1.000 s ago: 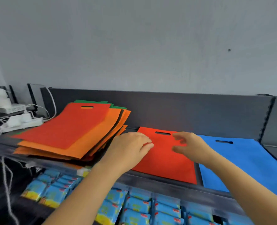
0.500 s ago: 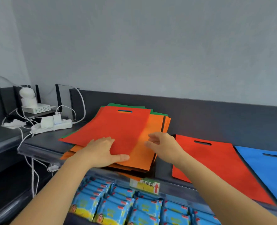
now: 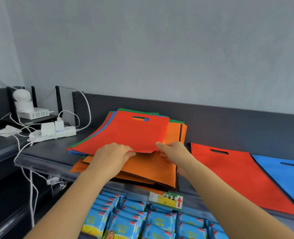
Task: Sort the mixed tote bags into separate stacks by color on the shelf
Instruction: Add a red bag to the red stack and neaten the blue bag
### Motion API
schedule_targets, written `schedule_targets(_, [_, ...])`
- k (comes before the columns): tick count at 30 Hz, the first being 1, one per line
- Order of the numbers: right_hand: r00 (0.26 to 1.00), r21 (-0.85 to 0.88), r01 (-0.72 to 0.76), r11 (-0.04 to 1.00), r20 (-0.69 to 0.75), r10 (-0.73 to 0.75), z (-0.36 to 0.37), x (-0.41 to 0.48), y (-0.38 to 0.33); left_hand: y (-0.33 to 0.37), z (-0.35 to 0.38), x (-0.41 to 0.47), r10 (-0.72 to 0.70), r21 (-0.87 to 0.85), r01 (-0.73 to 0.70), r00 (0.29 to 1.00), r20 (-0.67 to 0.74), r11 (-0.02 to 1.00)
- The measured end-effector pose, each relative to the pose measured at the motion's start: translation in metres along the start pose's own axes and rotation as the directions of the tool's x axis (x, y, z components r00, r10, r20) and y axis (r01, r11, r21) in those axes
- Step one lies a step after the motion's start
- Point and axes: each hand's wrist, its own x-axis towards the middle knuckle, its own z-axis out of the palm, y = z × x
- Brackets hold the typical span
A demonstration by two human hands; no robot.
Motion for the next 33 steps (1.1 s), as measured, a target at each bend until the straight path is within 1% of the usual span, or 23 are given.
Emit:
schedule_targets(2, [0.998,0.160,-0.058,0.985,0.015,0.056,0.001,0.000,-0.005,0.008,-0.003,-0.005,0.042,0.045,-0.040,0.999,-0.030,0.998])
schedule_targets(4, [0.993,0.293,-0.116,0.949,0.053,0.105,0.001,0.000,-0.009,0.020,-0.007,-0.009,0.127,0.100,-0.120,0.990,-0.067,0.988])
schedule_targets(6, [0.989,0.316,-0.149,0.937,0.041,0.143,0.000,0.002,-0.007,0.028,-0.011,-0.011,0.184,0.088,-0.174,0.977,-0.112,0.981])
schedule_targets(8, [0.991,0.246,-0.118,0.962,-0.038,0.132,-0.004,0.007,-0.002,0.030,-0.015,-0.011,0.178,0.038,-0.175,0.979,-0.102,0.984])
schedule_targets(9, [0.990,0.192,-0.084,0.978,-0.092,0.103,-0.007,0.009,0.000,0.029,-0.015,-0.011,0.155,0.015,-0.154,0.985,-0.076,0.988])
schedule_targets(12, [0.975,-0.010,0.012,1.000,-0.222,-0.014,-0.020,0.015,0.004,0.017,-0.014,-0.012,0.043,-0.016,-0.042,0.995,0.087,0.999])
schedule_targets(14, [0.964,-0.120,0.048,0.992,-0.255,-0.078,-0.029,0.018,0.005,0.006,-0.011,-0.011,-0.007,-0.040,0.016,0.977,0.211,0.999])
schedule_targets(16, [0.945,-0.151,0.108,0.983,-0.291,-0.148,-0.037,0.019,0.008,0.001,-0.009,-0.011,-0.009,-0.026,0.017,0.963,0.270,1.000])
schedule_targets(17, [0.931,-0.141,0.158,0.977,-0.307,-0.195,-0.040,0.018,0.008,0.001,-0.008,-0.011,0.005,-0.018,-0.001,0.964,0.265,1.000])
schedule_targets(20, [0.869,-0.100,0.319,0.942,-0.365,-0.333,-0.053,0.015,0.007,0.013,-0.012,-0.009,0.083,-0.036,-0.078,0.981,0.173,0.996])
schedule_targets(22, [0.840,-0.037,0.367,0.929,-0.415,-0.349,-0.066,0.016,0.008,0.034,-0.016,-0.006,0.158,-0.046,-0.155,0.985,0.068,0.987])
schedule_targets(24, [0.843,0.085,0.371,0.925,-0.450,-0.296,-0.084,0.019,0.012,0.059,-0.018,-0.002,0.233,-0.032,-0.233,0.972,-0.025,0.972])
schedule_targets(26, [0.860,0.229,0.354,0.907,-0.461,-0.220,-0.107,0.021,0.019,0.082,-0.015,0.005,0.299,-0.008,-0.302,0.948,-0.107,0.953])
schedule_targets(28, [0.878,0.328,0.325,0.887,-0.454,-0.154,-0.133,0.018,0.028,0.105,-0.009,0.013,0.366,0.005,-0.374,0.905,-0.218,0.928])
schedule_targets(30, [0.878,0.370,0.314,0.874,-0.463,-0.120,-0.161,0.011,0.038,0.125,0.000,0.022,0.439,0.025,-0.457,0.836,-0.329,0.889])
schedule_targets(31, [0.874,0.370,0.311,0.875,-0.473,-0.111,-0.176,0.007,0.044,0.134,0.006,0.027,0.459,0.027,-0.483,0.813,-0.359,0.875])
schedule_targets(33, [0.862,0.339,0.291,0.895,-0.499,-0.090,-0.204,0.003,0.060,0.159,0.014,0.033,0.482,-0.001,-0.513,0.807,-0.343,0.858])
